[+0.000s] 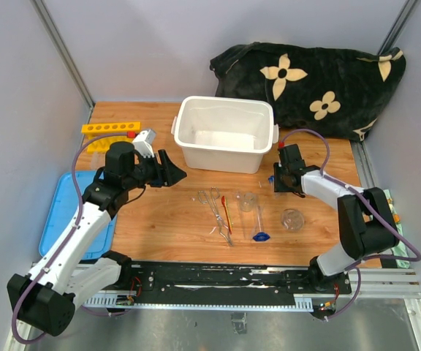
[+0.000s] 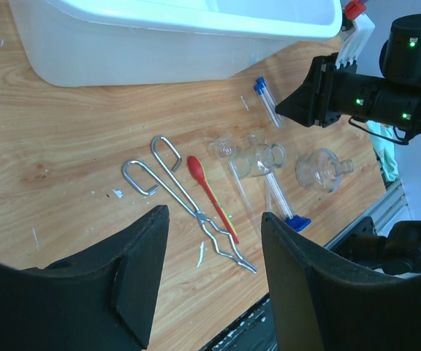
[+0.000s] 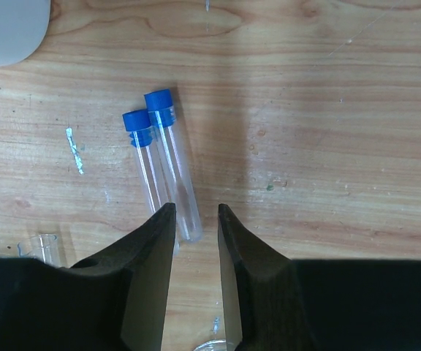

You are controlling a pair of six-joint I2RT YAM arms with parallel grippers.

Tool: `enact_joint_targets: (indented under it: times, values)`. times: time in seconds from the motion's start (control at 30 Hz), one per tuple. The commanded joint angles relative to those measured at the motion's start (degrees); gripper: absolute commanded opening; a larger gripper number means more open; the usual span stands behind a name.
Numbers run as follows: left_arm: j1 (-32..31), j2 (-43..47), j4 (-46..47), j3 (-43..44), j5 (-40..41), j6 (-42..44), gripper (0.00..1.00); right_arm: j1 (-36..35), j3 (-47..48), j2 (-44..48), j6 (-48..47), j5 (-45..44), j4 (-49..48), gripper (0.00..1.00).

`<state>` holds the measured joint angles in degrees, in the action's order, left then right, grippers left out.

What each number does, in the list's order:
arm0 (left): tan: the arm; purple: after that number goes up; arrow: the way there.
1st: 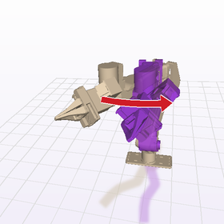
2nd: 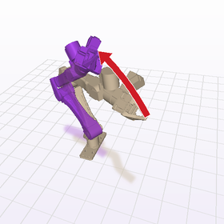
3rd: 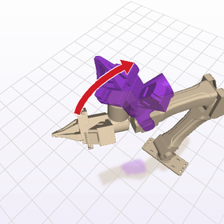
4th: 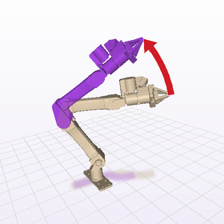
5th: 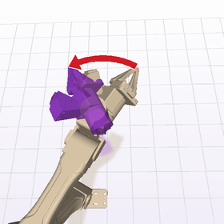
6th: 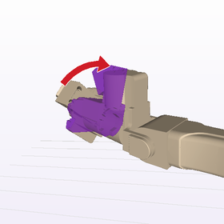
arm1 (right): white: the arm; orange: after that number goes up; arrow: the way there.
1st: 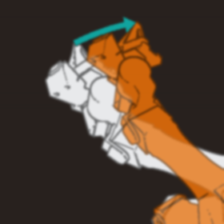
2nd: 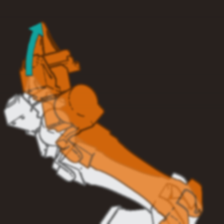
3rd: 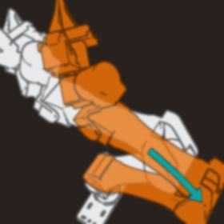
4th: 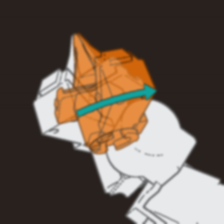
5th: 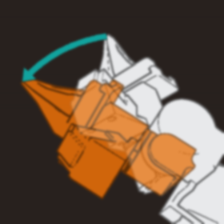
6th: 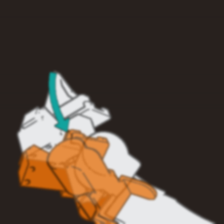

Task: Organize the chemistry lab equipment
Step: Pick up the test tube at the center of the board.

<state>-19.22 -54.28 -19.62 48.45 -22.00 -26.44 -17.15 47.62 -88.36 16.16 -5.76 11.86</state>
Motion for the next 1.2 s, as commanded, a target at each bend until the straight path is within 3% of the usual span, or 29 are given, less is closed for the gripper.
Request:
enact_joint_targets:
  times: [0.0,0.2,0.47,0.6,0.93,1.07,1.17]
  values:
    - [-0.5,0.3,1.3,-0.5,-1.1,-0.4,0.58,1.1,0.2,-1.4,-0.1,-0.1,-0.9,0.31]
    - [-0.4,0.5,1.3,-0.5,-1.1,-0.4,0.58,1.0,-0.1,-3.7,0.2,0.2,-2.1,0.29]
    - [-0.5,0.0,1.1,-0.5,-1.2,-0.5,0.58,1.0,-0.9,-2.7,0.8,-0.2,-2.0,0.12]
    - [-0.4,-1.1,1.3,-0.4,-1.5,-0.9,0.57,0.9,-1.5,0.6,1.1,-1.1,-0.5,0.08]
    - [-0.4,-4.4,5.0,-0.3,-4.8,-3.3,0.57,-2.8,-4.7,21.7,0.0,-3.8,6.1,0.00]
    - [-0.4,-5.8,5.0,0.6,-5.9,-3.2,0.57,-5.2,-6.6,30.5,0.0,0.4,7.4,0.01]
    - [-0.5,-6.9,4.7,2.2,-7.1,-3.3,0.57,-10.7,-9.6,37.9,0.7,3.3,4.8,0.01]
